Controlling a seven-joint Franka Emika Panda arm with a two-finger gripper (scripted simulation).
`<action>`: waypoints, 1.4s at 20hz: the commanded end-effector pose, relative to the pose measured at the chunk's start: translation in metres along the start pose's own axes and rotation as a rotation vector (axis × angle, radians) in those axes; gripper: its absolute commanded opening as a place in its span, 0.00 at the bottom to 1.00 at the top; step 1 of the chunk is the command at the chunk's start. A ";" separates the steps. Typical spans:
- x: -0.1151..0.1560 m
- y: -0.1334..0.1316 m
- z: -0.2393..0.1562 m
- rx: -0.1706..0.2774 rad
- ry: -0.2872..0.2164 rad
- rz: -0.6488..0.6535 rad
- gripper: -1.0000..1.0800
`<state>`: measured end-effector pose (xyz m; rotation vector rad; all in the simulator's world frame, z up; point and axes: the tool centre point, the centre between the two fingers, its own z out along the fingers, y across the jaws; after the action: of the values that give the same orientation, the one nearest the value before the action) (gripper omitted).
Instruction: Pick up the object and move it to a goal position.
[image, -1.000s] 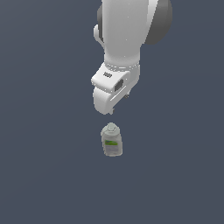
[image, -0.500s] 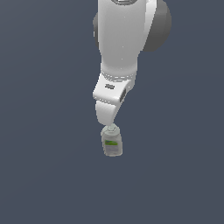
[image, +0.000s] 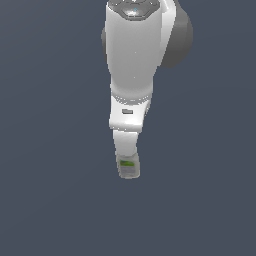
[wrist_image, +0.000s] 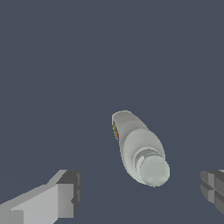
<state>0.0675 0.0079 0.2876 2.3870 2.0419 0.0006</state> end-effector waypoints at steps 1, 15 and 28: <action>-0.001 0.004 0.002 0.000 0.000 -0.049 0.96; -0.004 0.014 0.007 0.001 0.000 -0.151 0.96; -0.004 0.013 0.051 0.001 0.000 -0.154 0.96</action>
<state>0.0793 0.0016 0.2422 2.2239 2.2200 -0.0007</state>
